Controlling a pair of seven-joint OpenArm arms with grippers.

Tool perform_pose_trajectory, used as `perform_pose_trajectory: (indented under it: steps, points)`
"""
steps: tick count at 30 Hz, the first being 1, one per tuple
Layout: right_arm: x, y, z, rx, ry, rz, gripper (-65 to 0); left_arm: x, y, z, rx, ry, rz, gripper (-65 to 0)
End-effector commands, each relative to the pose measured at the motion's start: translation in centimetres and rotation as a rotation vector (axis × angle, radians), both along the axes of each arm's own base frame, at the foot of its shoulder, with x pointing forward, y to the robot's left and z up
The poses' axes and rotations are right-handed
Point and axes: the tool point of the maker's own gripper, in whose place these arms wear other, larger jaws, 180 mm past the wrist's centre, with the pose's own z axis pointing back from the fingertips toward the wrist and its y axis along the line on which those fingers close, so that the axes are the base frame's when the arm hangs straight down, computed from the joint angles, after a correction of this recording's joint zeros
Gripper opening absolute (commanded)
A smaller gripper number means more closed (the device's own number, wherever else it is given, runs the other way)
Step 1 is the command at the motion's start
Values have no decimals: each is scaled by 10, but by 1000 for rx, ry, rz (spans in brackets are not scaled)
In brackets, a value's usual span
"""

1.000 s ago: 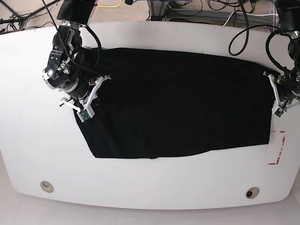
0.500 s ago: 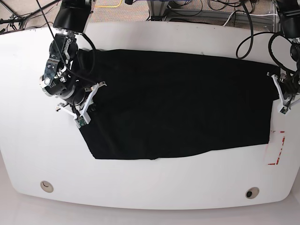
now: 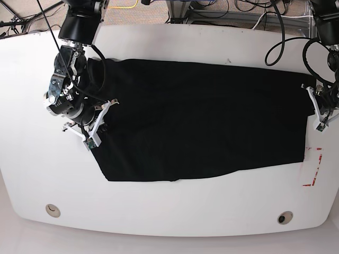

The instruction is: Fold the T-shirt properly

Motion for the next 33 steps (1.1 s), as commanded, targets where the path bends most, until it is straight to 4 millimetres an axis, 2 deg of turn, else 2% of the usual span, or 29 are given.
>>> perform_pose_trajectory:
  steps: [1,9,16,18,21,24,25,26,27,30,31,33]
  points:
    - [14,-7,18,-25,-61,-8,-650,12,9,19,24,-49,-1,-650]
    - [20,-13,20,-75,-66,-22,-639,19,9,24,24,-66,-1,-650]
    - [23,-14,24,-78,-75,-23,-633,28,3,12,-17,-57,-7,-650]
    - [22,-14,23,-78,-72,-22,-609,29,1,6,-28,-43,-13,-650]
    - [21,-15,23,-81,-72,-26,-493,28,3,-3,-43,-17,-3,-650]
    - [21,-17,24,-85,-75,-29,-317,28,6,-7,-54,-4,14,-553]
    - [18,-17,23,-87,-71,-28,-246,29,6,-6,-59,-5,18,-490]
    - [17,-18,24,-92,-73,-28,-206,29,6,-6,-59,-6,19,-446]
    - [14,-17,27,-100,-86,-26,-136,30,6,-5,-61,-9,21,-354]
    - [4,-22,37,-121,-118,-41,-24,31,6,-5,-64,-11,23,-183]
    - [0,-24,39,-125,-124,-51,-2,31,7,-4,-62,-12,23,-139]
    - [-8,-30,42,-129,-134,-74,0,31,7,-4,-61,-13,22,-83]
